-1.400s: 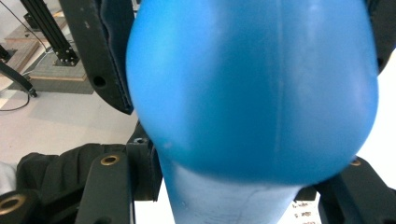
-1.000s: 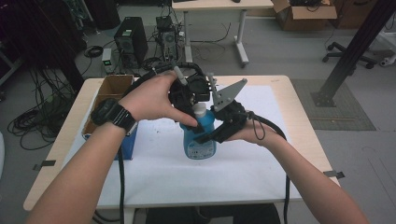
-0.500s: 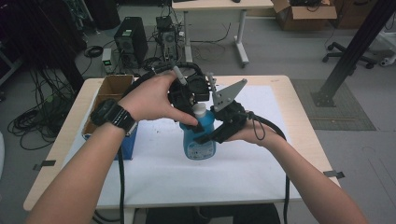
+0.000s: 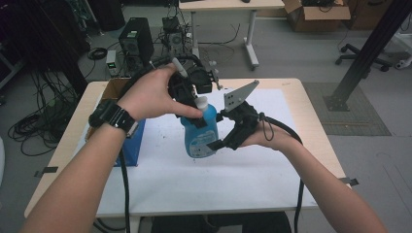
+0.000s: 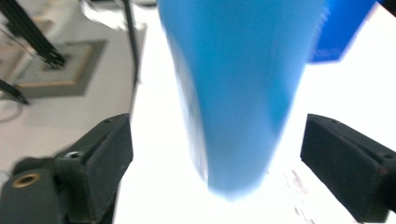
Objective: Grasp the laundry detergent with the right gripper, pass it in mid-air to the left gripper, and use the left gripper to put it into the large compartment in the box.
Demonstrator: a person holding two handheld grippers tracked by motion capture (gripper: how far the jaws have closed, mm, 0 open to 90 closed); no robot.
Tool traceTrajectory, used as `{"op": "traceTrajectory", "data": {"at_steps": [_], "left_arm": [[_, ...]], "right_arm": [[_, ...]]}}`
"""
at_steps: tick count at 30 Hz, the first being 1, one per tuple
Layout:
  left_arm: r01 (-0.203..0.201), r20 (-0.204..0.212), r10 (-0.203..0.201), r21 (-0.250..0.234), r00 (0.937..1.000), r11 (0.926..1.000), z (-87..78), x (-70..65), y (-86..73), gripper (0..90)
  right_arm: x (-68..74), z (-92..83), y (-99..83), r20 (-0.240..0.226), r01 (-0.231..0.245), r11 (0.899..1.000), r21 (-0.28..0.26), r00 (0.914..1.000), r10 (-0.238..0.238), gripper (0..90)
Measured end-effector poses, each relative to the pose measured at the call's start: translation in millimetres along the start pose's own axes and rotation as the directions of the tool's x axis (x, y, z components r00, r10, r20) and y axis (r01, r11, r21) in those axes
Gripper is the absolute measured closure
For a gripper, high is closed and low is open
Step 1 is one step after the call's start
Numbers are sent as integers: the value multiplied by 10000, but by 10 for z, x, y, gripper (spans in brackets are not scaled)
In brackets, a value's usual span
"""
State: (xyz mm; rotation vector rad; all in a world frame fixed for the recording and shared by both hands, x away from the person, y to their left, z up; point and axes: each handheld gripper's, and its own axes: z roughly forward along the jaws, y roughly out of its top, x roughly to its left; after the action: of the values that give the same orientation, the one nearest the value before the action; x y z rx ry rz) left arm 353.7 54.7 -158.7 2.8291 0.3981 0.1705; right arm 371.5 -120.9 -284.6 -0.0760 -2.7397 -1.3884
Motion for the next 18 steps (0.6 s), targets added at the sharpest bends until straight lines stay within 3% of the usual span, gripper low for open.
{"op": "traceTrajectory", "data": {"at_steps": [1,2,3,4,5,8,9,10,12,13,14,15,18], "left_arm": [[248,-143,-247,54,9996,9997,-40,32,-23,381],[248,-143,-247,54,9996,9997,-40,32,-23,381],[865,-430,-862,51,9953,9962,-133,102,-81,381],[865,-430,-862,51,9953,9962,-133,102,-81,381],[1430,-748,-1427,-15,9869,9897,-242,183,-149,381],[2435,-1152,-2438,-165,9630,9698,-409,306,-271,381],[2435,-1152,-2438,-165,9630,9698,-409,306,-271,381],[3139,-1401,-3148,-290,9388,9490,-513,389,-362,381],[3754,-1663,-3763,-380,9115,9261,-607,463,-453,381],[4114,-1761,-4118,-401,8941,9106,-652,504,-502,381],[4114,-1761,-4118,-401,8941,9106,-652,504,-502,381],[4939,-1896,-4964,-634,8471,8672,-736,584,-608,381],[5911,-2305,-5915,-783,7727,8028,-848,685,-757,381]], "right_arm": [[-20,-19,-28,187,-23,9998,174,9998,19,73],[-37,-40,-62,385,-20,9995,312,9993,8,57],[-55,-63,-96,454,-77,9986,514,9990,54,55],[-55,-63,-96,454,-77,9986,514,9990,54,55],[-89,-114,-175,435,-158,9953,951,9990,117,55],[-140,-199,-287,664,-320,9860,1637,9976,214,47],[-140,-199,-287,664,-320,9860,1637,9976,214,47],[-167,-267,-353,850,-454,9789,1990,9960,289,49],[-189,-336,-413,1113,-548,9709,2331,9933,293,51],[-198,-370,-439,1236,-601,9668,2485,9919,299,52],[-203,-404,-465,1357,-649,9639,2581,9903,304,53],[-207,-440,-488,1446,-729,9604,2689,9889,346,53],[-224,-541,-559,1688,-913,9527,2898,9847,430,57]]}}
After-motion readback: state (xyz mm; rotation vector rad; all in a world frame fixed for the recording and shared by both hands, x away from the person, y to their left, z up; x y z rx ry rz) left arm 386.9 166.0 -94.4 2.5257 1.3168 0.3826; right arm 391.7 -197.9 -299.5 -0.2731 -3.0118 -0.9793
